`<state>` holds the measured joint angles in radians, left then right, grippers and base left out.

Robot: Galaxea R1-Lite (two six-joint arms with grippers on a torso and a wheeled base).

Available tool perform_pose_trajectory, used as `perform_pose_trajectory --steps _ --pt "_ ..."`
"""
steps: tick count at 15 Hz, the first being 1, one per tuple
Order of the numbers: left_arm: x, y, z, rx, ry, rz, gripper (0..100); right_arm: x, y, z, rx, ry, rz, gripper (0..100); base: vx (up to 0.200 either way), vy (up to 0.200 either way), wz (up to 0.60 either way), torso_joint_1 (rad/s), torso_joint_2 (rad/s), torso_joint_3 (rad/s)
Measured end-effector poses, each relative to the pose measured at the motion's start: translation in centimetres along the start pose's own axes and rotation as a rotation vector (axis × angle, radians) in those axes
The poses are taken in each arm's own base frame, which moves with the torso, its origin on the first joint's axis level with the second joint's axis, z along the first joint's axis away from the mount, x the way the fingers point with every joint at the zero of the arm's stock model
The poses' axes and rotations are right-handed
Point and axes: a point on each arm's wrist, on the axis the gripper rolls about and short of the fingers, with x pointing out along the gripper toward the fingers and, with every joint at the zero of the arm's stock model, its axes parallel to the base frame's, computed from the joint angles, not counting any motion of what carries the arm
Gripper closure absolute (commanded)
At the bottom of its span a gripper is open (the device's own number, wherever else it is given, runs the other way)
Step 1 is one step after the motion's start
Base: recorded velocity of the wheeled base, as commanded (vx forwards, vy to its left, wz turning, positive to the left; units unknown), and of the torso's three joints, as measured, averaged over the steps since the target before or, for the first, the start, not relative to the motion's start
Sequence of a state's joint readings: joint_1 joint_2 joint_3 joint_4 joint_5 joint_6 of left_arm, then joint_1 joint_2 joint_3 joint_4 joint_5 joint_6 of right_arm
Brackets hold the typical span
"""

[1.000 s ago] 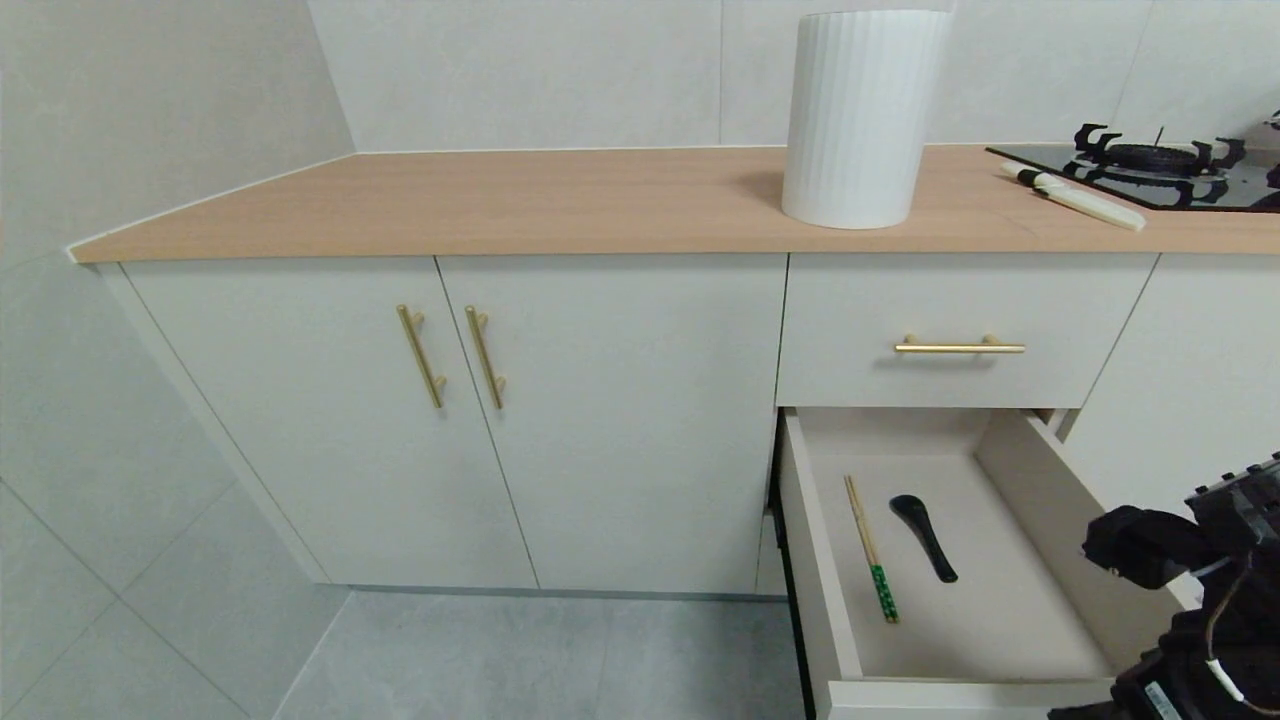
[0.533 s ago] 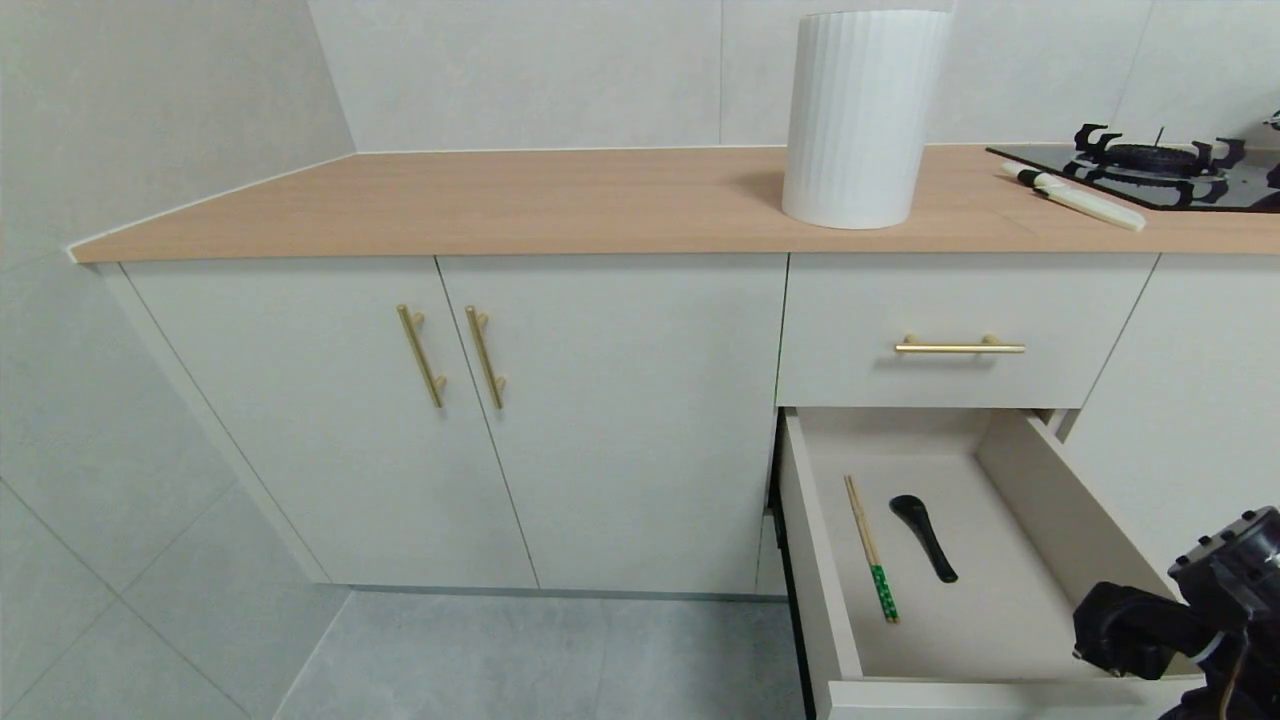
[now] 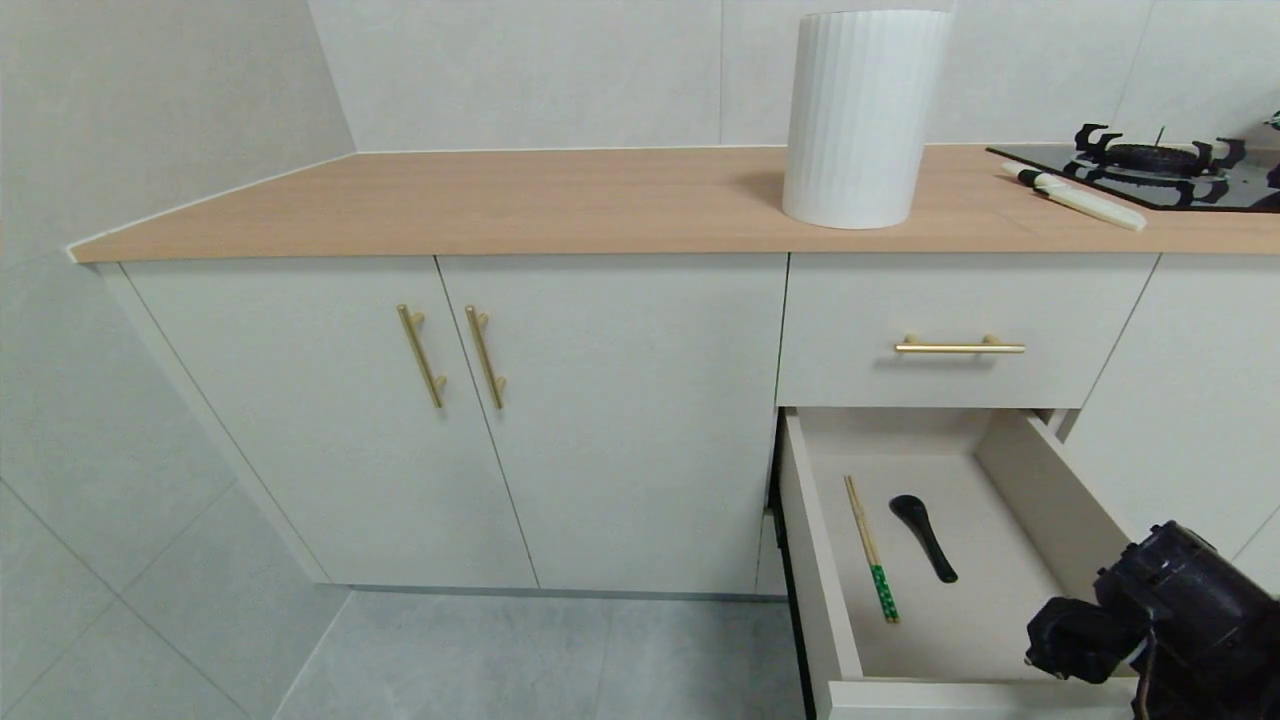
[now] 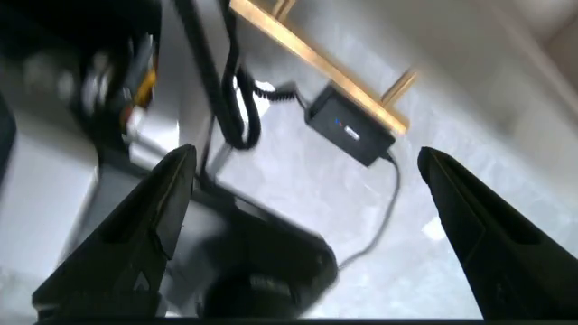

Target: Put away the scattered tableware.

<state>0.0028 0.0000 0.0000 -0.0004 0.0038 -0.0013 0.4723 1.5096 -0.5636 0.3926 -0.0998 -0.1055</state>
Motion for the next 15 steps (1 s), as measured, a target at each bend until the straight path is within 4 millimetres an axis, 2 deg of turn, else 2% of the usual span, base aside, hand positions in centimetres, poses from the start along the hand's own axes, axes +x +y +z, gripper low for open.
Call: perform_pose_trajectory --steps 6,11,15 --pt "0.0 0.0 0.0 0.0 0.0 0.0 0 0.9 -0.4 3.3 0.269 -0.03 -0.027 0 0.0 0.0 0.0 0.0 0.0 0.0" --pt "0.0 0.0 0.0 0.0 0.0 0.0 0 1.8 -0.9 5.3 0.375 -0.035 -0.073 0 0.0 0.0 0.0 0.0 0.0 0.0" --pt "0.0 0.0 0.0 0.0 0.0 0.0 0 2.6 -2.1 7.0 0.48 -0.166 -0.121 0 0.0 0.0 0.0 0.0 0.0 0.0"
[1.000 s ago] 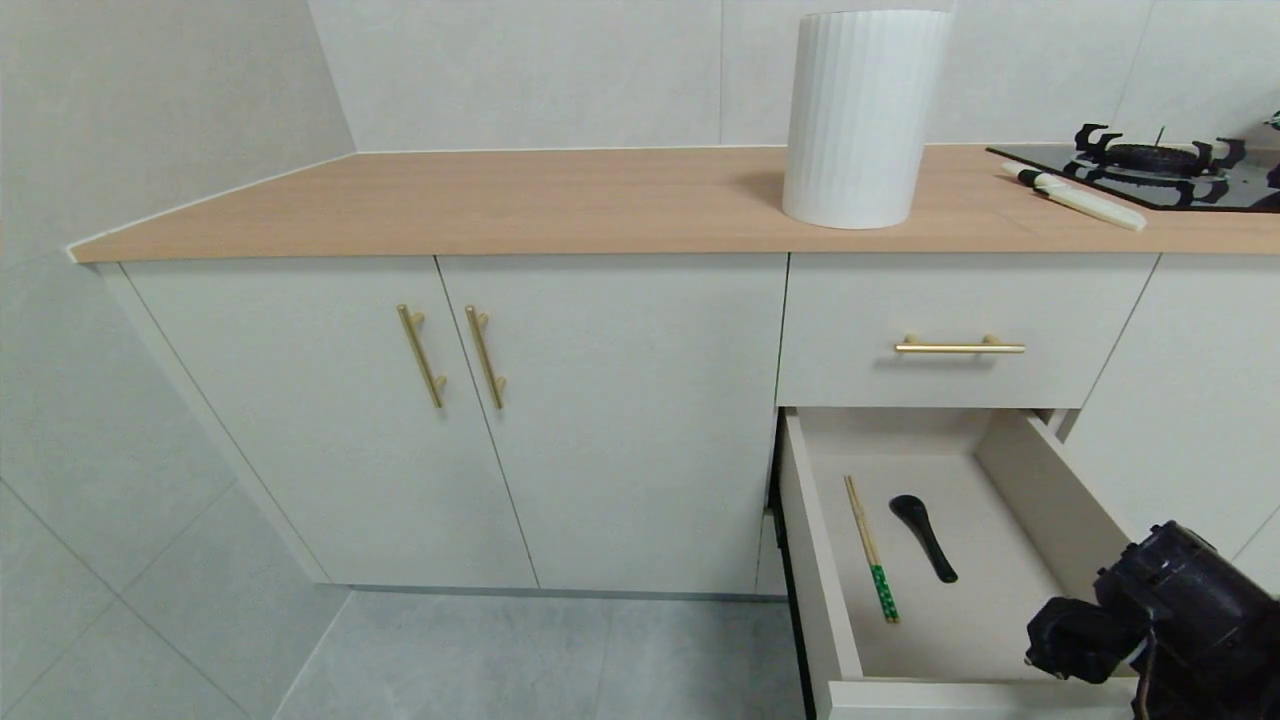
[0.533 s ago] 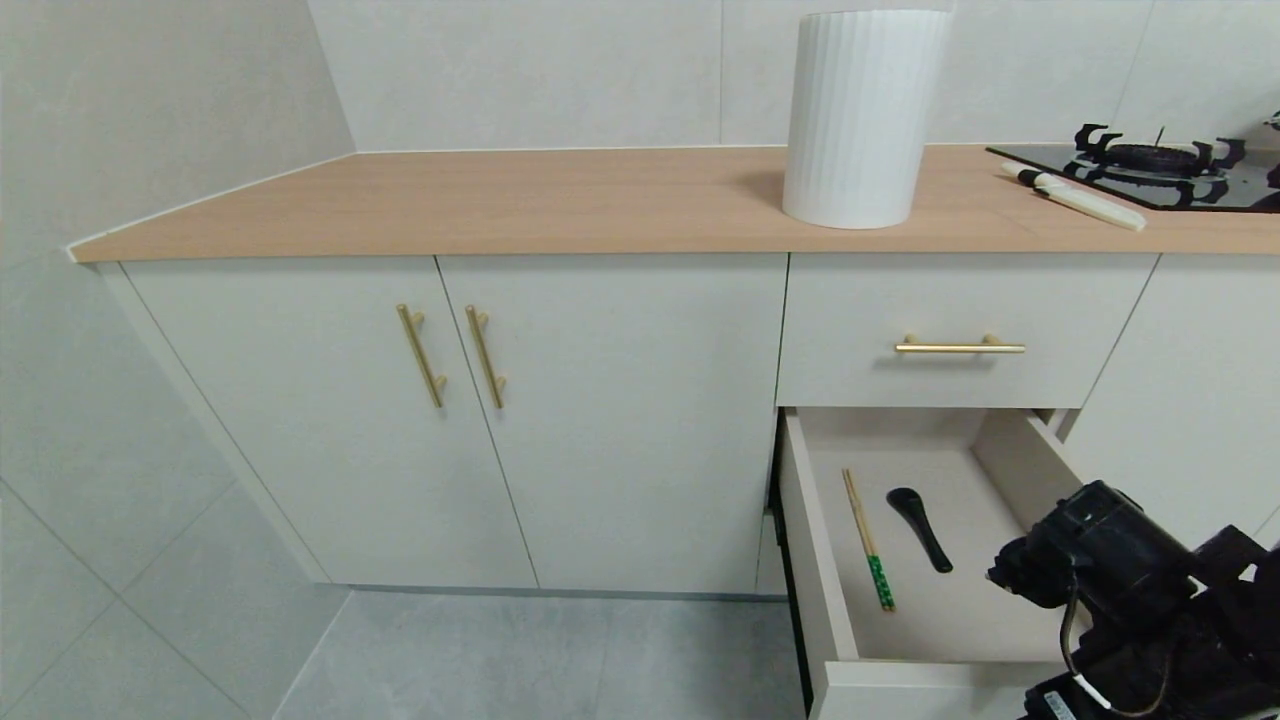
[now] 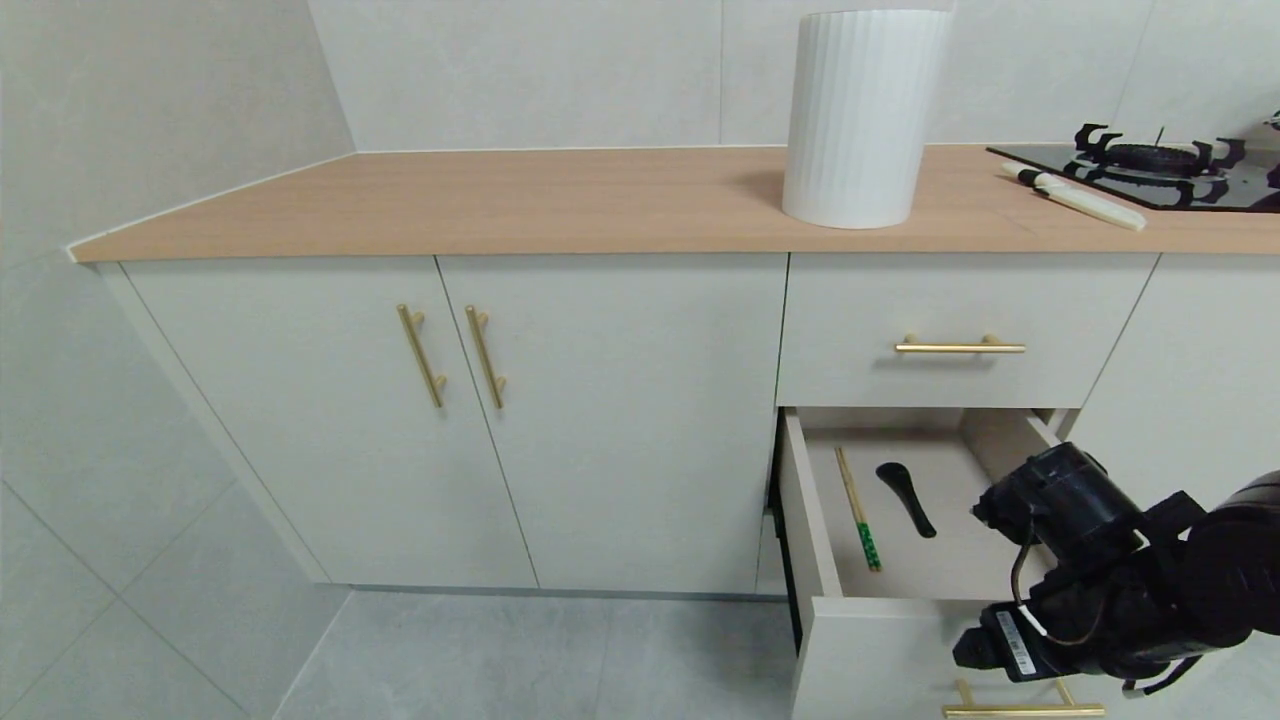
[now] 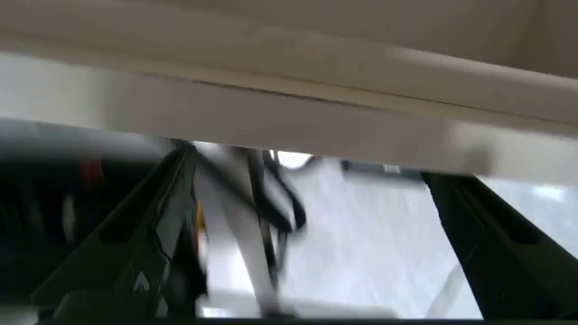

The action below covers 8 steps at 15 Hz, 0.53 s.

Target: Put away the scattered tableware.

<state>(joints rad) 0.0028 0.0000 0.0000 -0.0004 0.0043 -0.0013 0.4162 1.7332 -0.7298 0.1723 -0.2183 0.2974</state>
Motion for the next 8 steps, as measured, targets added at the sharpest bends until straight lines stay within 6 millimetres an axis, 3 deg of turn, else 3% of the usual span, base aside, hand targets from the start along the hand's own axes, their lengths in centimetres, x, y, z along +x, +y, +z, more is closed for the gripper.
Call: perform_pose_trajectory --steps 8 --pt "0.0 0.0 0.0 0.0 0.0 0.0 0 2.9 -0.9 3.0 0.204 -0.217 -0.014 0 0.0 0.0 0.0 0.0 0.0 0.0"
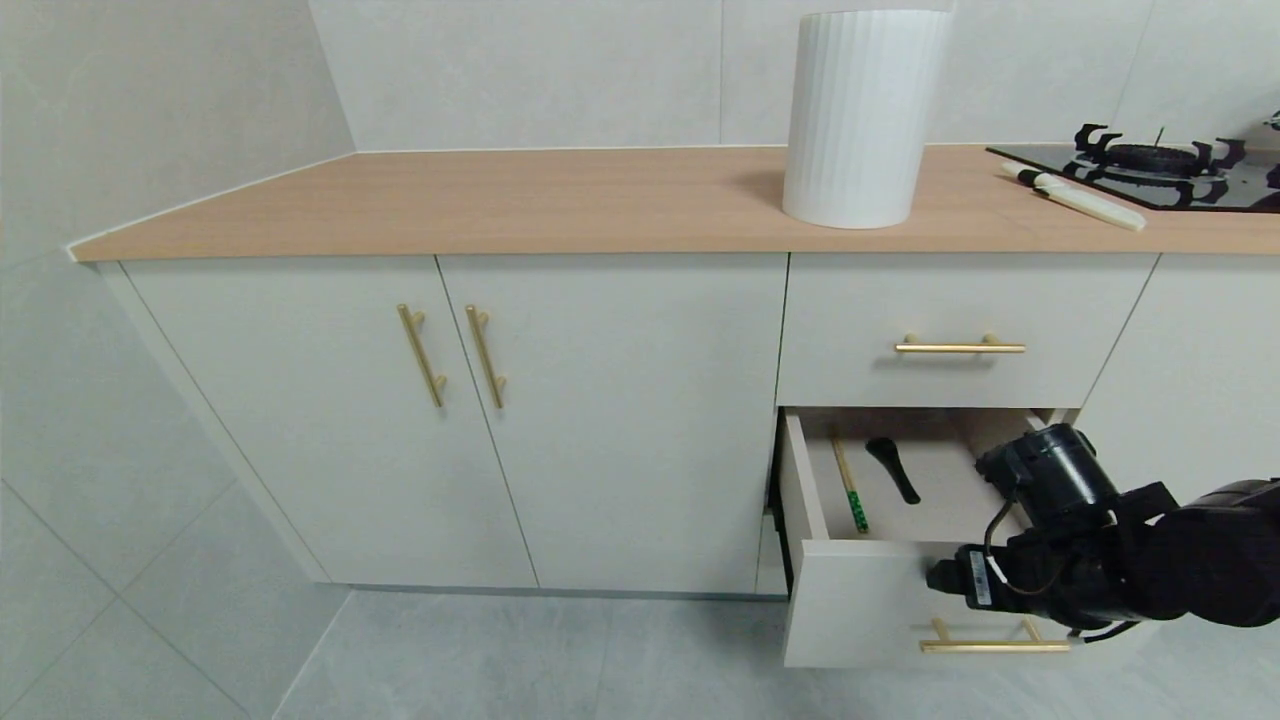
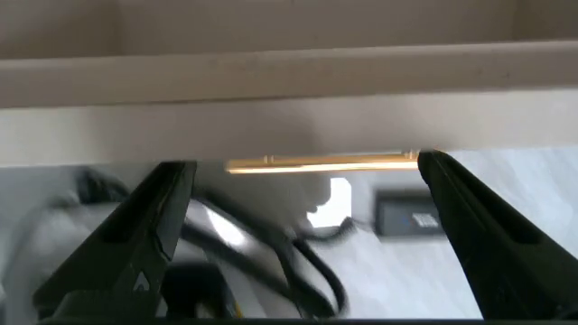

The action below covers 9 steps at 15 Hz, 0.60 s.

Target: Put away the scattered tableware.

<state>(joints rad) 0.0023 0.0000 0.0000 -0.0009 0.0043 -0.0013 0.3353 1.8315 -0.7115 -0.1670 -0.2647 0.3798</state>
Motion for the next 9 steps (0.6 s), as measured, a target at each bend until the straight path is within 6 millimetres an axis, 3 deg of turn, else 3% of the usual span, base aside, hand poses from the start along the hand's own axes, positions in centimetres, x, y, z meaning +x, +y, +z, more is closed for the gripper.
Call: perform_pose_trajectory --steps 9 --pt "0.0 0.0 0.0 0.0 0.0 0.0 0 4.7 -0.7 3.1 0.106 -0.226 0.001 0 0.0 0.0 0.0 0.0 0.0 0.0"
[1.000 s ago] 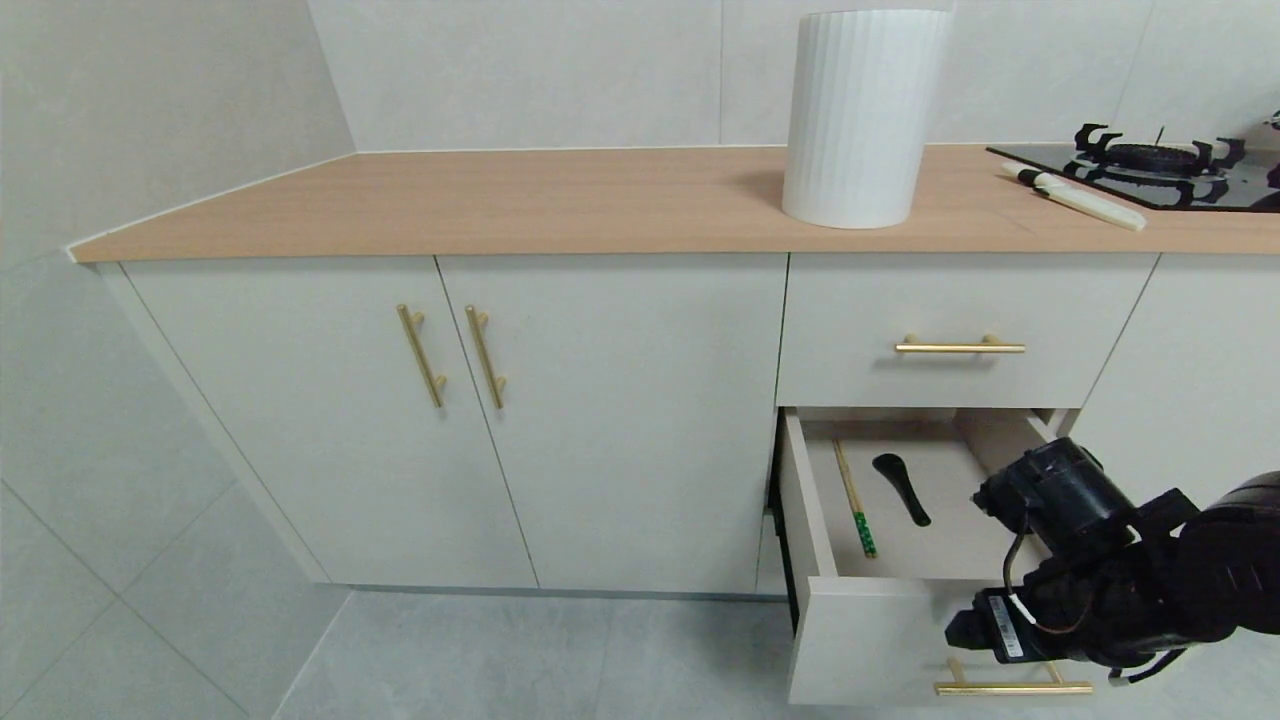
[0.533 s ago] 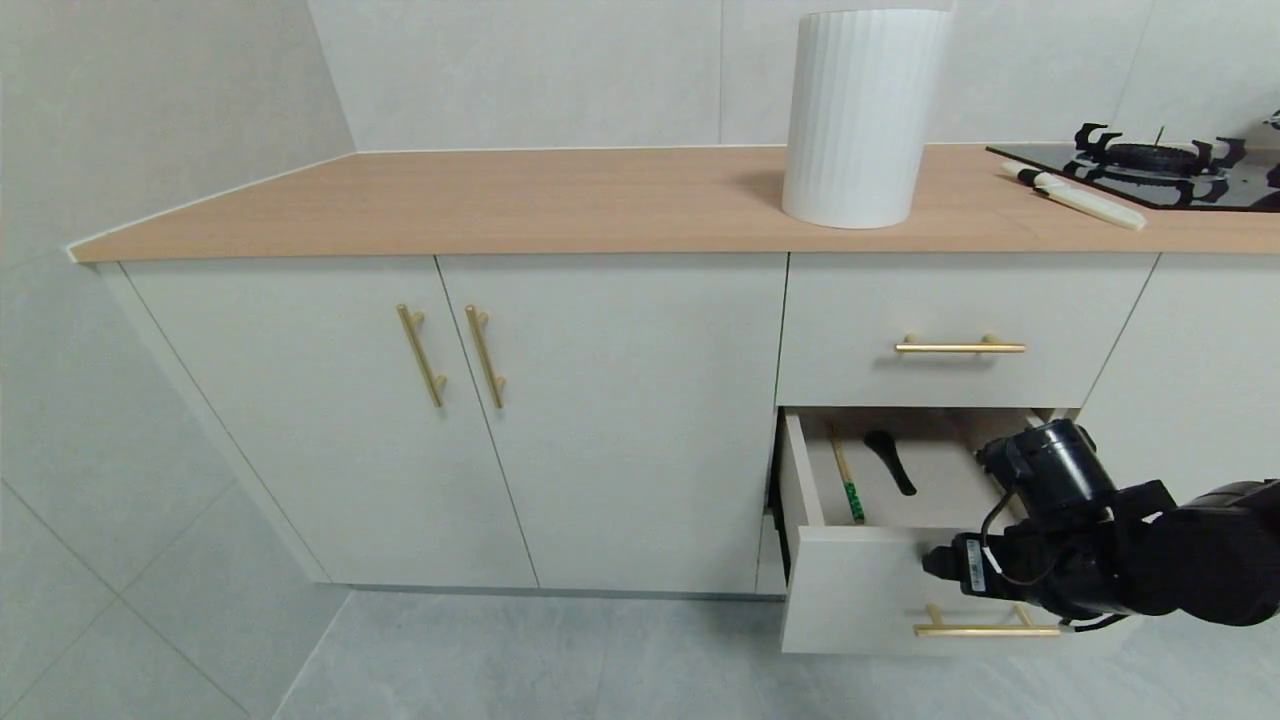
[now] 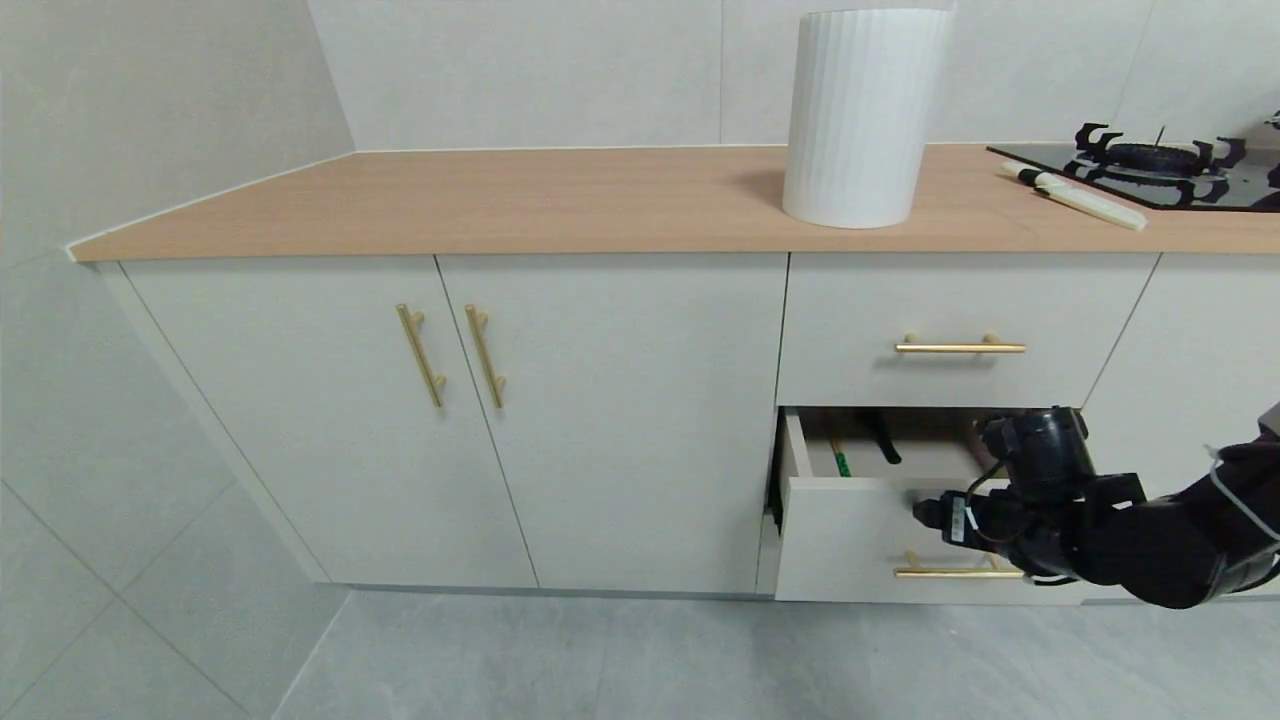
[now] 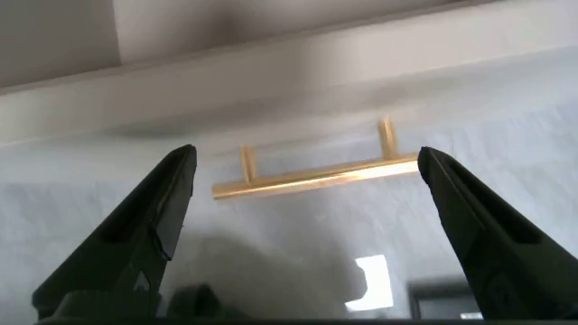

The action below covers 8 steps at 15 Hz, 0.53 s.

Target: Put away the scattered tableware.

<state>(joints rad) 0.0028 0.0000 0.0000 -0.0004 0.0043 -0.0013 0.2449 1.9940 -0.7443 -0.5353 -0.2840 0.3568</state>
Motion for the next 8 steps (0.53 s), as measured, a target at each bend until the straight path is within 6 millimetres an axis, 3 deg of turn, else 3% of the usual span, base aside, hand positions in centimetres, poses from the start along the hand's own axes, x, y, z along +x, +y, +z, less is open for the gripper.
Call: perform_pose_trajectory --steps 4,8 --pt "0.0 0.0 0.0 0.0 0.0 0.0 0 2.4 -0.2 1.2 0.073 -0.171 0.001 0 0.0 0.0 0.0 0.0 0.0 0.0" --pt "0.0 0.0 0.0 0.0 0.0 0.0 0 4.5 0.0 0.6 0.094 -0.228 -0.002 0 0.0 0.0 0.0 0.0 0.0 0.0"
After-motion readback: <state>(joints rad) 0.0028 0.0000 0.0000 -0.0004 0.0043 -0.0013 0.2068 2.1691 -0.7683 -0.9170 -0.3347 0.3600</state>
